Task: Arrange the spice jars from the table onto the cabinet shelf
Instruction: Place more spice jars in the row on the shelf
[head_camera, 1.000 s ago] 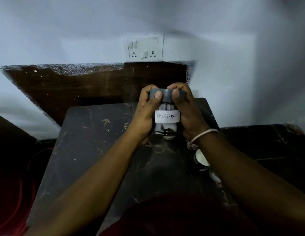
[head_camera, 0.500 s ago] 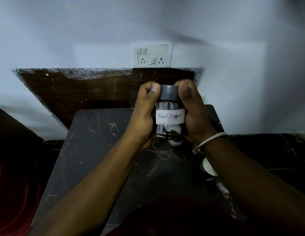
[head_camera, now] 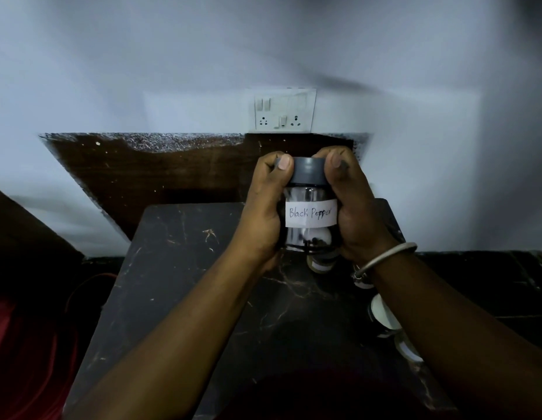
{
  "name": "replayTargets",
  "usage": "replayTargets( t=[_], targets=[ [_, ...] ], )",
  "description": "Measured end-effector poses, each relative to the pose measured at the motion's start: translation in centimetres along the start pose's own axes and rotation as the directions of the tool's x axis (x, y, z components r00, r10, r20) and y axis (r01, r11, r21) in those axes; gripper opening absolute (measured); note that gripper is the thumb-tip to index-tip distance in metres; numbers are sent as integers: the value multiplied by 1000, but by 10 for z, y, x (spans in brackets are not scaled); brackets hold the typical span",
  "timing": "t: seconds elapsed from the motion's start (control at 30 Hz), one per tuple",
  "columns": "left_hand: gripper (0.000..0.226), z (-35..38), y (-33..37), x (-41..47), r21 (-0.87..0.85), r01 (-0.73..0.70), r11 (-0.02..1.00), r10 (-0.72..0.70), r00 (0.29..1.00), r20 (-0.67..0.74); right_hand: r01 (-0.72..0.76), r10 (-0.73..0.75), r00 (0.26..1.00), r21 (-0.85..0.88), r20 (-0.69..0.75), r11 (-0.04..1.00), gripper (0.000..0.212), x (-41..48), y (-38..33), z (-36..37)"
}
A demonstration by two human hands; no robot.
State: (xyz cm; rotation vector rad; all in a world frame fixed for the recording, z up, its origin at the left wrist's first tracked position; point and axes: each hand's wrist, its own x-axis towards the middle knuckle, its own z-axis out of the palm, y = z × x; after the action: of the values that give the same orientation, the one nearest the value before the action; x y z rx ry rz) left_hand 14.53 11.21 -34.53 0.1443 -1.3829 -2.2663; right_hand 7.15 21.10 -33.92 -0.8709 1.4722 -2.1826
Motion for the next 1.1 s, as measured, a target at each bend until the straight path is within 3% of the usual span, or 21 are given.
replayTargets(
  t=[0.2, 0.37, 0.53, 0.67, 0.8, 0.93, 1.0, 1.1],
  targets=[
    [20, 6, 32, 17, 31, -96, 995, 95, 995, 14, 6, -6, 1000, -63, 9, 998, 70, 22, -32, 14],
    [30, 24, 107, 58, 106, -276, 955, 265, 958, 106, 201, -142, 971, -336, 191, 920, 59, 74, -102, 27],
    [37, 56, 203, 120, 233, -562, 794, 541, 827, 152, 451, -393, 892, -449, 221, 771, 58, 144, -191, 65],
    [33, 60, 263, 186, 433, -641, 634, 650, 745, 150, 501, -492, 851, -560, 183, 660, 48, 218, -237, 90],
    [39, 35, 296, 244, 741, -546, 390, 642, 739, 206, 472, -504, 848, -664, 162, 581, 36, 294, -235, 106],
    [52, -8, 302, 274, 981, -179, -81, 591, 783, 192, 386, -376, 907, -738, 191, 554, 34, 355, -215, 112],
    [48, -18, 297, 279, 988, -25, -153, 611, 783, 114, 357, -311, 927, -745, 210, 563, 29, 378, -214, 116],
    [33, -19, 297, 288, 991, 54, -126, 610, 792, 34, 315, -232, 946, -808, 225, 498, 28, 412, -213, 127]
  ],
)
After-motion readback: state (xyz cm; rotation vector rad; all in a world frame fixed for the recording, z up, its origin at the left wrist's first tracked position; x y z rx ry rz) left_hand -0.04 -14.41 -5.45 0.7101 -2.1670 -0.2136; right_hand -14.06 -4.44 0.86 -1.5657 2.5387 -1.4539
